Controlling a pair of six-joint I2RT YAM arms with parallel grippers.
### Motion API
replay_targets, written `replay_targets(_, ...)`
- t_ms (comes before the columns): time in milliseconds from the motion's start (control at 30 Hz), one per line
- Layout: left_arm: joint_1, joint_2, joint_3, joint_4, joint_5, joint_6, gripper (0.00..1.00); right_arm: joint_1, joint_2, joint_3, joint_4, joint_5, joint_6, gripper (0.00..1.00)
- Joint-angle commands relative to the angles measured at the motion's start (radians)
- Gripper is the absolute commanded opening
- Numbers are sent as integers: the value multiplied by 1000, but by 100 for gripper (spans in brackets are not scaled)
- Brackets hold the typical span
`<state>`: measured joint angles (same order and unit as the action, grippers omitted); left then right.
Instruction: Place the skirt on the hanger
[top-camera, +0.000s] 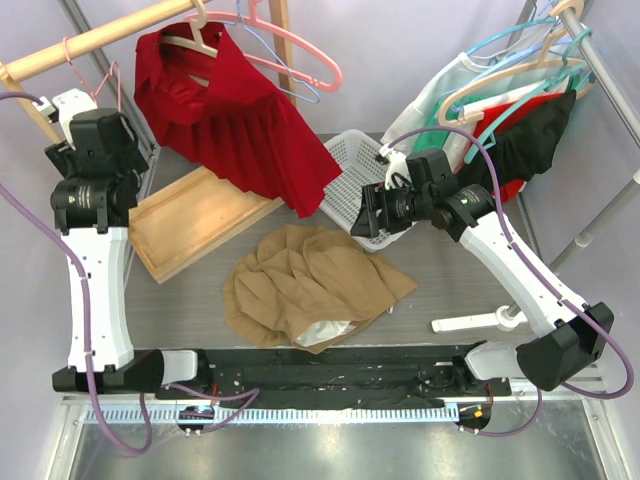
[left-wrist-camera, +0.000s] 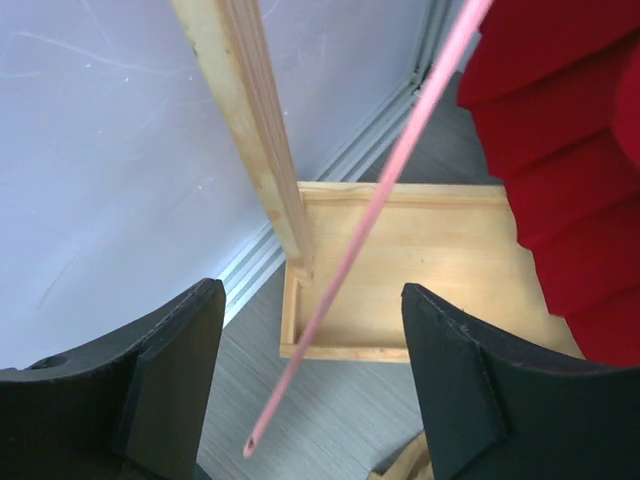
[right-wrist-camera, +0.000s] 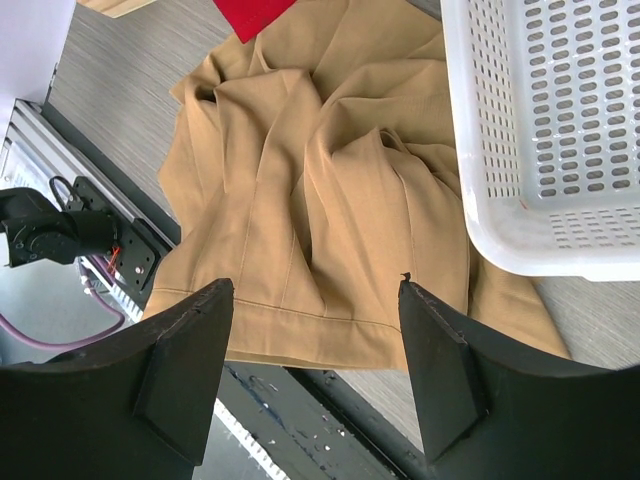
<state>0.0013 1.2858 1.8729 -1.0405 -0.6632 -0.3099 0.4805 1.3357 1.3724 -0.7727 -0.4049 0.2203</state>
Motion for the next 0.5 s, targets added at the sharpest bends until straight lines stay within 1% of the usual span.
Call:
replay_targets(0,98,20,-11,126,102,-11,72,-3,0,8,44,-17,4,72)
replay_targets(33,112,35,-18,134,135,-12,63,-2,2,8,44,-14,4,72)
replay_targets(100,141,44,-27,157,171,-18,52,-2,2,10,44,-5,2,72)
replay_targets(133,143,47,-29,157,194,-20,39,-3,3,11,44,0,4,72)
replay_targets(200,144,44,-34,169,244,-21,24,-2,3,13,44,15,4,71)
replay_targets(233,143,43,-37,177,255,-21,13,-3,3,14,44,20,5,71)
replay_targets(300,144,37,-37,186,277,-20,3,-3,5,16,44,21,7,71)
replay_targets(333,144,38,-34,185,283,-17,0,-3,5,16,44,24,7,71)
replay_targets(467,144,32,15,166,319,-9,0,-2,5,16,44,34,10,70)
